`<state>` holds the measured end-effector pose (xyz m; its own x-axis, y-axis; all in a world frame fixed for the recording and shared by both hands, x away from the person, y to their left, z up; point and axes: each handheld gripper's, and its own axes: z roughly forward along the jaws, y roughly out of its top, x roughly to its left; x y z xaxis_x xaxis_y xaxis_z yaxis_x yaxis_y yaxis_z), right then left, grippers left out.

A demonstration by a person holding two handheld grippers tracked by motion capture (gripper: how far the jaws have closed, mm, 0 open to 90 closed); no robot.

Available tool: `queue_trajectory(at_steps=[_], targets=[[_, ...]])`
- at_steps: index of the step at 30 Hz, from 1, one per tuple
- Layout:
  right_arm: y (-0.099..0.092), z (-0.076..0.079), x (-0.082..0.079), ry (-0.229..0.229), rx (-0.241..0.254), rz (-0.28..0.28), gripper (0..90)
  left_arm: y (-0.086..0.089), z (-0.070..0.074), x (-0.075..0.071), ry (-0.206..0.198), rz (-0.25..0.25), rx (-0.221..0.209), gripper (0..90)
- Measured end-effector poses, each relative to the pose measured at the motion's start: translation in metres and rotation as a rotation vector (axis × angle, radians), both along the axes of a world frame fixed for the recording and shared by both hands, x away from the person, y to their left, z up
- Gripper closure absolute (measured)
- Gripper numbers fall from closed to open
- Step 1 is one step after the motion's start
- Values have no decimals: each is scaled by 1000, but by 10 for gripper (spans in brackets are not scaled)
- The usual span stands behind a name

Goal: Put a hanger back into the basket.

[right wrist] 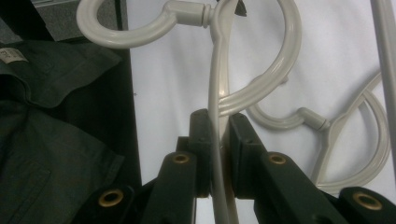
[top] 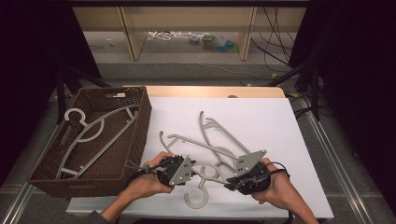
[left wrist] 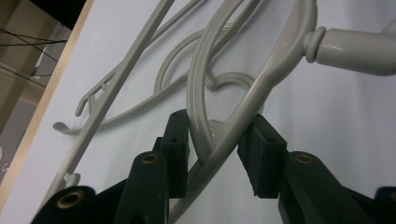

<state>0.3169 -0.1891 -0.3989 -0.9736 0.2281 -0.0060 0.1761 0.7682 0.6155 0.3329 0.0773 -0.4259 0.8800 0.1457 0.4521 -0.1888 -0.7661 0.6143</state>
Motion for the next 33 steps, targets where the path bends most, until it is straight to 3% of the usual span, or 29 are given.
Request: queue_trajectory(at_steps=[14,15,20,23,25,26,29,30,31,32,33], targets=[[-1,4,1,-49,-9,22,814,-1,4,-3,-4,-8,71,703],[-1,5,2,-70,-8,13,811,0,6,-3,-8,-11,70,708],[-7,6,6,-87,-6,-24,763,-2,8,-7,35,-49,44,758],[-8,6,7,-88,-9,-29,760,-3,11,-7,55,-48,32,768],[-9,4,8,-96,-16,-41,749,-3,13,-8,109,-44,4,778],[-9,4,9,-93,-15,-65,698,-3,15,-11,108,-41,7,790],[-9,5,10,-98,-1,-77,680,-4,16,-10,137,-34,-3,791],[-11,7,9,-94,11,-103,608,-3,18,-10,159,-10,-26,792],[-11,7,9,-94,11,-103,608,-3,18,-10,159,-10,-26,794],[-12,12,11,-92,55,-166,500,0,20,-8,187,30,-48,794],[-12,12,11,-92,55,-166,500,0,20,-8,187,30,-48,793]])
